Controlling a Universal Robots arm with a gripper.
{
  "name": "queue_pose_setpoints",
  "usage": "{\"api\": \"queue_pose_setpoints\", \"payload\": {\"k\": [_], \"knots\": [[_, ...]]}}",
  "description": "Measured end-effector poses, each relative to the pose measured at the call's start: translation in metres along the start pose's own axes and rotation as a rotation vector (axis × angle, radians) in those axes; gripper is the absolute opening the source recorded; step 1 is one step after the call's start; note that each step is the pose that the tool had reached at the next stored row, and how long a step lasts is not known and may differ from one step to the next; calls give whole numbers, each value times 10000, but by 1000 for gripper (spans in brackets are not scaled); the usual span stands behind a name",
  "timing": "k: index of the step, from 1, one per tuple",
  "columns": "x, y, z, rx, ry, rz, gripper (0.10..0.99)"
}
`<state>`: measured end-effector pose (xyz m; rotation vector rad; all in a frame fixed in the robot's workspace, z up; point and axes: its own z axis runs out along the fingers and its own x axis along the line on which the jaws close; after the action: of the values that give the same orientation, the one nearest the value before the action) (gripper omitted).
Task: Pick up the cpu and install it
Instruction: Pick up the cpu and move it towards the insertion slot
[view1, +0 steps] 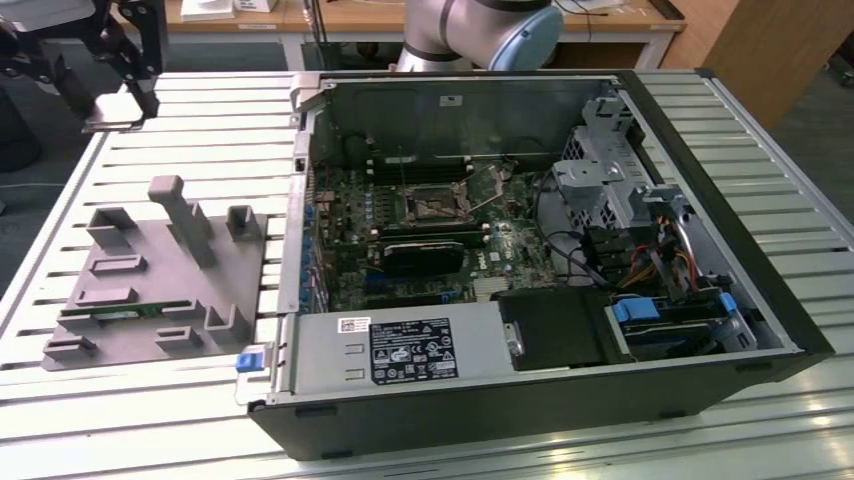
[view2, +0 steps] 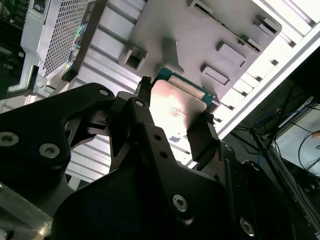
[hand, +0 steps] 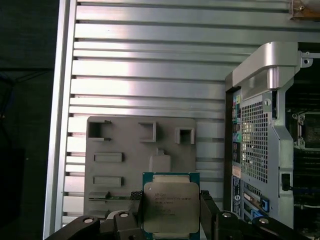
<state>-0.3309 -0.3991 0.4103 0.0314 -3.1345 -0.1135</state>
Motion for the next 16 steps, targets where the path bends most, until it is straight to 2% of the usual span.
{"api": "queue_pose_setpoints", "payload": {"k": [8, 16], "knots": [[-132, 7, 0, 0, 0, 0, 541], [-320, 56, 4, 0, 1, -3, 541]]}}
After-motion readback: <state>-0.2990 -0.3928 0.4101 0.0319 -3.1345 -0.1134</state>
